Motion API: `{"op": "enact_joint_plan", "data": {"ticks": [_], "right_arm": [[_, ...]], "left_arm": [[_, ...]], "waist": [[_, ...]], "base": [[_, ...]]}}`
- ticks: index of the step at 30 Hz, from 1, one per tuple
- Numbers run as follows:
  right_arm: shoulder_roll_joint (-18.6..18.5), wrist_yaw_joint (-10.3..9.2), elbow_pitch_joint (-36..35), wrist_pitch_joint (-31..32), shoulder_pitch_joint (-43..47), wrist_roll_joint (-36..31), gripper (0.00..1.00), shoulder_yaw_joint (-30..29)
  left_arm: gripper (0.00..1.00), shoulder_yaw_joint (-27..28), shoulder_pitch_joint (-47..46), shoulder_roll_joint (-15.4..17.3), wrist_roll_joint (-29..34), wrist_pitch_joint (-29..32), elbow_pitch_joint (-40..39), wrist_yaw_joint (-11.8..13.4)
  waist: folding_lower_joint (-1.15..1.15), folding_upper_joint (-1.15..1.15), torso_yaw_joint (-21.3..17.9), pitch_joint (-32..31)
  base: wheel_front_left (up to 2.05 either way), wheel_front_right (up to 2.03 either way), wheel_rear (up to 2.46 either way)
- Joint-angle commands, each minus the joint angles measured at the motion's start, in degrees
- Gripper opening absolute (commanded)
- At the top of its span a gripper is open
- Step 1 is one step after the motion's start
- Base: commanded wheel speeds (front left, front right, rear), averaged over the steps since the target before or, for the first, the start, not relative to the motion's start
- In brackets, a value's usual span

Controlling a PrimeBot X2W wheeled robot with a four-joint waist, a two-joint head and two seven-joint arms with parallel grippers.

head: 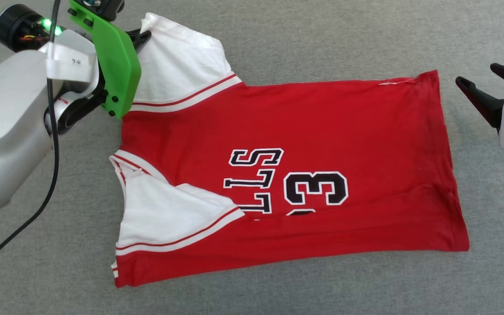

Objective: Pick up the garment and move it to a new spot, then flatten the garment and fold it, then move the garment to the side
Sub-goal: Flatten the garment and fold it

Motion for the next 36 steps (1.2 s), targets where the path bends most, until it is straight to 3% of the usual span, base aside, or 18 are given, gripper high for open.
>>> {"op": "enact_joint_plan", "data": {"ticks": [1,8,16,24,27,36], "right_arm": [[-0.2,-0.04,1.2,1.6,-1.7,0.9,1.00,0.8],[0.7,-0.04,10.4,6.5,-7.7,2.5,1.00,2.5],[3.2,-0.04,18.6,5.3,-11.3,2.6,1.00,3.9],[4.9,-0.04,24.1,3.6,-10.0,4.0,1.00,9.5],[4.3,-0.04,24.3,1.1,-10.0,5.2,0.00,10.8],[1.3,-0.04,22.0,-9.4,-9.7,6.3,0.00,14.4]], "left_arm": [[0.00,0.2,1.2,0.4,0.6,-0.9,-0.7,0.7],[0.00,0.8,2.5,1.3,1.8,-4.1,-6.1,3.6],[0.00,1.7,3.4,1.8,2.4,-6.9,-10.4,6.2],[0.00,2.6,5.4,1.6,1.9,-10.0,-11.5,8.0],[0.00,2.9,6.1,1.7,1.6,-11.0,-11.1,8.3],[0.00,3.3,9.0,1.5,0.3,-13.9,-9.3,8.5]], "waist": [[0.00,0.00,1.2,0.2],[0.00,0.00,3.6,2.9],[0.00,0.00,5.5,6.0],[0.00,0.00,6.0,7.1],[0.00,0.00,5.8,6.6],[0.00,0.00,4.9,1.7]], "base": [[0.00,0.00,0.00],[0.00,0.00,0.00],[0.00,0.00,0.00],[0.00,0.00,0.00],[0.00,0.00,0.00],[0.00,0.00,0.00]]}}
